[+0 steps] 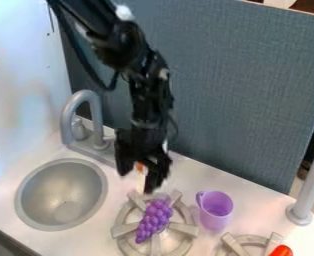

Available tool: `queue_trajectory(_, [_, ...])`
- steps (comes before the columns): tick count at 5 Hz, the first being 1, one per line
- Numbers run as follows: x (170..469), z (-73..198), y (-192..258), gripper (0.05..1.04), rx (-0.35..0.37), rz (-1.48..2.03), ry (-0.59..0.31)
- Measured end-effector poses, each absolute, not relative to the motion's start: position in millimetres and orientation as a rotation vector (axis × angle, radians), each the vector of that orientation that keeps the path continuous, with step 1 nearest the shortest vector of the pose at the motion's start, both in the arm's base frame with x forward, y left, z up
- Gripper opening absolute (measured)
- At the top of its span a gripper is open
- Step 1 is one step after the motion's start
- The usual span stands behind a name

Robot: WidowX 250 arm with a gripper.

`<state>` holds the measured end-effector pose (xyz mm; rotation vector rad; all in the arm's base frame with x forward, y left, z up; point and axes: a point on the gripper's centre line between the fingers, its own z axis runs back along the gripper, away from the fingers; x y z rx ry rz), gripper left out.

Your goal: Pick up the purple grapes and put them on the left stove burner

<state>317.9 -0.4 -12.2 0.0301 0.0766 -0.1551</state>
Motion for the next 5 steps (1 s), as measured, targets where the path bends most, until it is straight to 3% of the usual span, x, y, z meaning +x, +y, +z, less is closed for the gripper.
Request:
queue_trajectory(2, [375, 34, 22, 1.0, 0.05, -0.099, -0.076])
queue_trajectory(4, [417, 18, 34, 1.001, 0.122, -0.066, -0.07])
queue_trajectory(5, [416, 16, 35, 1.001, 0.124, -0.06, -0.062])
